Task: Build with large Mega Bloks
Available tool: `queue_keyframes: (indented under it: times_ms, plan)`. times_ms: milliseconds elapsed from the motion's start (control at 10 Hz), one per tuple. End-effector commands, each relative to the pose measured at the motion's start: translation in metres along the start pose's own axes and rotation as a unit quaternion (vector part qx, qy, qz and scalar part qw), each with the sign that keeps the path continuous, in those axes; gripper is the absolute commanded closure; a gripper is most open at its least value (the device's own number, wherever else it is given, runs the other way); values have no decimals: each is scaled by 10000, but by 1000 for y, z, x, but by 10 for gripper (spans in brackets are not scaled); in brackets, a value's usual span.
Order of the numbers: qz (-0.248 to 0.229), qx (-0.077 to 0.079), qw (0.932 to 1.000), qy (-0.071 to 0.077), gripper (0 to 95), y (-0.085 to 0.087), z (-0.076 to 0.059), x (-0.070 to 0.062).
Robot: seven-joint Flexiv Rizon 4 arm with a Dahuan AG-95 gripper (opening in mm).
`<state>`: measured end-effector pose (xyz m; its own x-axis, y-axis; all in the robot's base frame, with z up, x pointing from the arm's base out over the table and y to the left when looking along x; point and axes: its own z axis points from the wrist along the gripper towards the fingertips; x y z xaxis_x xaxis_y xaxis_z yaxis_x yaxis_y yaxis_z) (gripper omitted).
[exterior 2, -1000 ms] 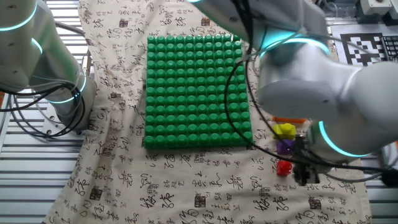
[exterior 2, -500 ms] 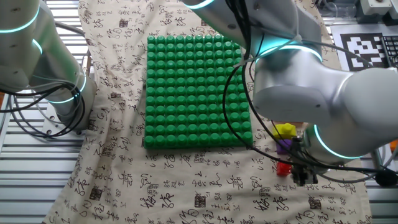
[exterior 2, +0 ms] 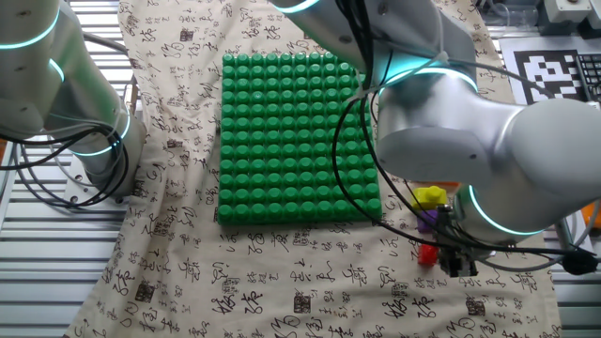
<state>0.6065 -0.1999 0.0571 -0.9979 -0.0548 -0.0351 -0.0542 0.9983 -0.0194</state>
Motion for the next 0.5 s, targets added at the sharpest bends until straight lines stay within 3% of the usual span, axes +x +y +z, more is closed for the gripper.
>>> queue_keyframes:
  times_ms: [100,500]
  plan:
    - [-17,8,10000,3,760,0,1,1]
    - [28,1,10000,-1,760,0,1,1]
